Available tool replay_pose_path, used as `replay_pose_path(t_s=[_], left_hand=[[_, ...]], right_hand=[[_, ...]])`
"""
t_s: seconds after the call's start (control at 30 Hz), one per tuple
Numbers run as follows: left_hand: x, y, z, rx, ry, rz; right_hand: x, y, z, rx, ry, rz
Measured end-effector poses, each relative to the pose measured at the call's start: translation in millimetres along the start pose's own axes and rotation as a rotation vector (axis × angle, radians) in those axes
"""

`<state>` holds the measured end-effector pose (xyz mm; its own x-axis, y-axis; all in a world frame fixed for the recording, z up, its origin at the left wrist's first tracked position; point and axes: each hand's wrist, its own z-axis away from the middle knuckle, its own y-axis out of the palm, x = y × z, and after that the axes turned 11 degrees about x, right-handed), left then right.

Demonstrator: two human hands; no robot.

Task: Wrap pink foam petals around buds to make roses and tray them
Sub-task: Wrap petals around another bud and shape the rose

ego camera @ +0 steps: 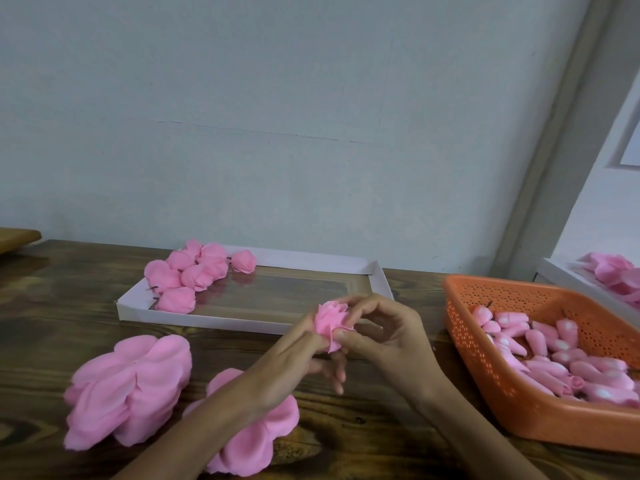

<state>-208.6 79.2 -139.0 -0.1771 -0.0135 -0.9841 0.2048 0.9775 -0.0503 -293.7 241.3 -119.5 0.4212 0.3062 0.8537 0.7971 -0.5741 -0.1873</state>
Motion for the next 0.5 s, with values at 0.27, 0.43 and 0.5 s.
replay_pose_path(t_s=[0.27, 0.43, 0.5], left_hand=[[-1, 1, 8, -0.022, -0.026, -0.088], [-1, -2, 7, 0.012, -0.007, 0.012], [-1, -3, 8, 0.006, -0.014, -0.075]], right_hand=[[0, -1, -1, -0.06, 0.036, 0.167], [-3, -2, 0, -0.078, 0.034, 0.199], [-4, -2, 0, -0.086, 0.038, 0.21]])
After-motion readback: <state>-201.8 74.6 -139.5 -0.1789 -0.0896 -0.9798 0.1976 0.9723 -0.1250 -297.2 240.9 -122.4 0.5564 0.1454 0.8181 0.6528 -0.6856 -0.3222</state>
